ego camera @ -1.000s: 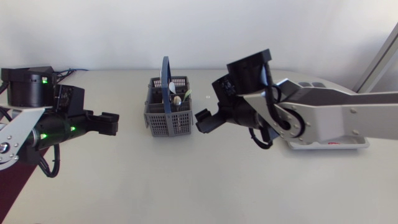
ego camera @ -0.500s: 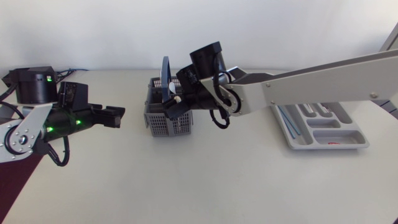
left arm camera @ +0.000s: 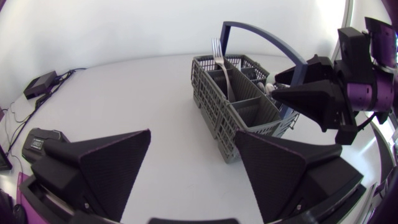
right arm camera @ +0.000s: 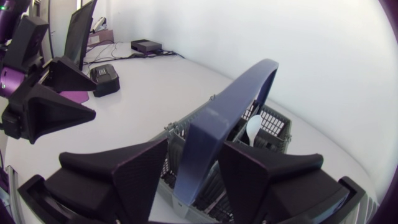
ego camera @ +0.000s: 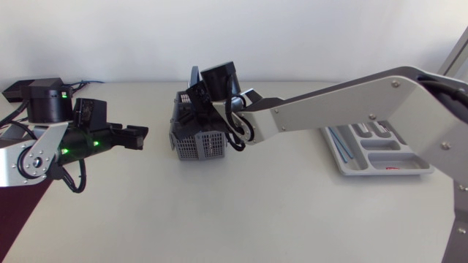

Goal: Unload the cutlery basket into the drawer organizer.

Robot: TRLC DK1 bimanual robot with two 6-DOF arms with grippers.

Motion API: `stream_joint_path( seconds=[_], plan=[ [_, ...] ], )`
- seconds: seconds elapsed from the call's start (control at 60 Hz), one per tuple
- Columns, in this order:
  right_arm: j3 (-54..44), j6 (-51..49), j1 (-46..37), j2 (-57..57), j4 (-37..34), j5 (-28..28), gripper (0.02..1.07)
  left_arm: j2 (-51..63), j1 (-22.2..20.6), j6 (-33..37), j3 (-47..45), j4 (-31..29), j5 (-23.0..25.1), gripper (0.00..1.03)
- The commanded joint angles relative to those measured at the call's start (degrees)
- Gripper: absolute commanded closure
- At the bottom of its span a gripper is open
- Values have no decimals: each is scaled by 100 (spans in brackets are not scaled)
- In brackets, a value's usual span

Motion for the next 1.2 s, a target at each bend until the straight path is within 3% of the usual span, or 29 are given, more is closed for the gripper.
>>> stream_joint_path(
  seconds=[0.0,0.483,0.85,1.033,1.067,1.183],
  plan=[
    [-291,-120,50,-45,152,32,81,84,39,104,-63,74,56,9],
    [-1917,-428,-29,-1381,231,-135,85,-118,-102,139,-150,12,47,9],
    [-3429,-437,-592,-3078,-297,-1234,85,-92,-392,244,-107,-67,47,9],
    [-4123,-525,-706,-3921,-534,-1445,82,155,-541,297,69,-128,47,9],
    [-4202,-525,-723,-4009,-560,-1445,77,260,-568,306,148,-155,47,9],
    [-4448,-560,-811,-4299,-648,-1480,32,655,-664,411,412,-181,47,9]
  ],
)
